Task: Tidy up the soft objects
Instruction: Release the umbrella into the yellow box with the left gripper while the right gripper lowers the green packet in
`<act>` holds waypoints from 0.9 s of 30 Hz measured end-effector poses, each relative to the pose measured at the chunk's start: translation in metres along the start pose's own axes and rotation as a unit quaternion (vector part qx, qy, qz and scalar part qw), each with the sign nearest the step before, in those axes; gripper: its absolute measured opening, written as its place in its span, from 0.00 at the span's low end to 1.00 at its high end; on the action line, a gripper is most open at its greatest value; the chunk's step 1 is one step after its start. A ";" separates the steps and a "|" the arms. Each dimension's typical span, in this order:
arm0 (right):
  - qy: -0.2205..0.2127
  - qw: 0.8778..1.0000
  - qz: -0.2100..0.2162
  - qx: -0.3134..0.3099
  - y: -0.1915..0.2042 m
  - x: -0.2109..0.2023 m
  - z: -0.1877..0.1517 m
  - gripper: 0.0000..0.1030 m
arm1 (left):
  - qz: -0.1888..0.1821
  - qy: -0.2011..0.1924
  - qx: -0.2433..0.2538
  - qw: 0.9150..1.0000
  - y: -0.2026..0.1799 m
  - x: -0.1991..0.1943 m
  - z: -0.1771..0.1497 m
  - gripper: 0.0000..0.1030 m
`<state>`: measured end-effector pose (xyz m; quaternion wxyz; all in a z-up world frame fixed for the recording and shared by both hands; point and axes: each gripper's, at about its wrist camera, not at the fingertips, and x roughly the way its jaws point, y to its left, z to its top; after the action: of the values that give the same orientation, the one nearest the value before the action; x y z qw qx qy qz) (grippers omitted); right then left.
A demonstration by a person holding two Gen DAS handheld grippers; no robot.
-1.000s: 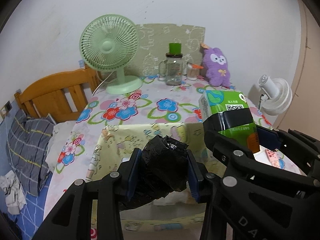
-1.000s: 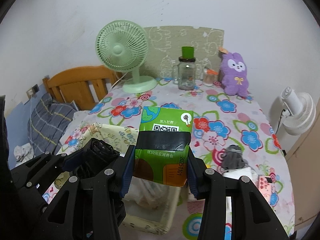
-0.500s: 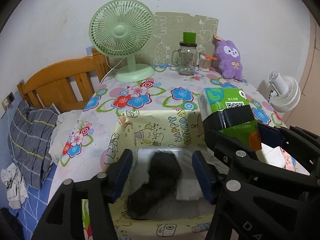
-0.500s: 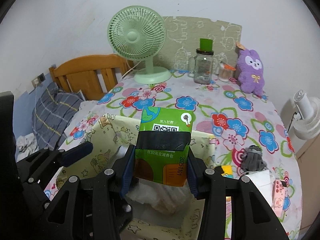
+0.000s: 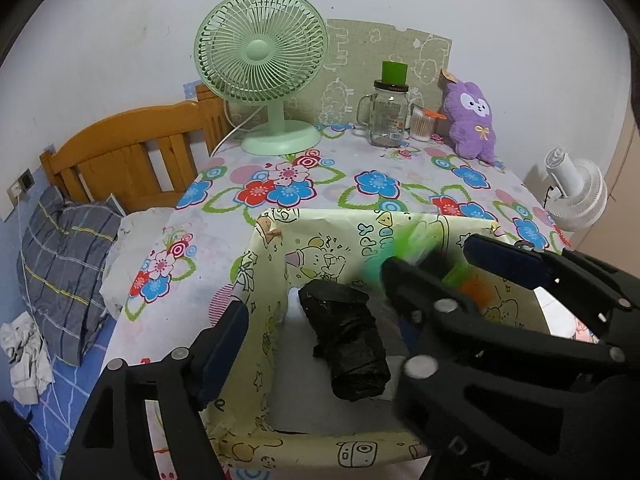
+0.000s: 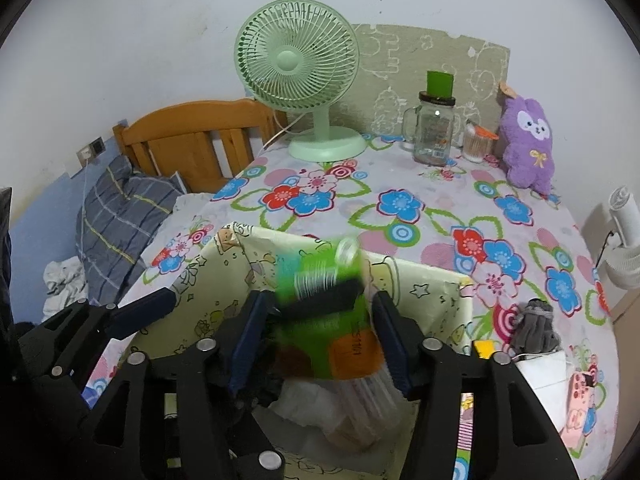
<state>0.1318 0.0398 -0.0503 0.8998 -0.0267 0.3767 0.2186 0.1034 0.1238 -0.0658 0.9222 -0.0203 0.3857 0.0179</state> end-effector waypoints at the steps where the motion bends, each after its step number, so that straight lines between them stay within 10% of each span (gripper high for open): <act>1: 0.000 1.000 0.002 0.002 0.000 0.000 0.000 0.66 | -0.001 0.000 0.000 1.000 0.000 0.000 0.000 0.80; 8: -0.013 1.000 -0.010 -0.002 -0.003 -0.007 0.000 0.82 | 0.004 -0.007 0.000 1.000 -0.006 -0.006 -0.001 0.87; 27: -0.051 0.998 -0.046 0.000 -0.025 -0.060 -0.005 0.90 | 0.000 -0.042 0.011 0.999 -0.040 -0.039 0.003 0.93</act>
<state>0.1015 -0.0068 -0.0151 0.9271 -0.0332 0.3282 0.1782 0.0803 0.0831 -0.0347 0.9377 -0.0099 0.3471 0.0144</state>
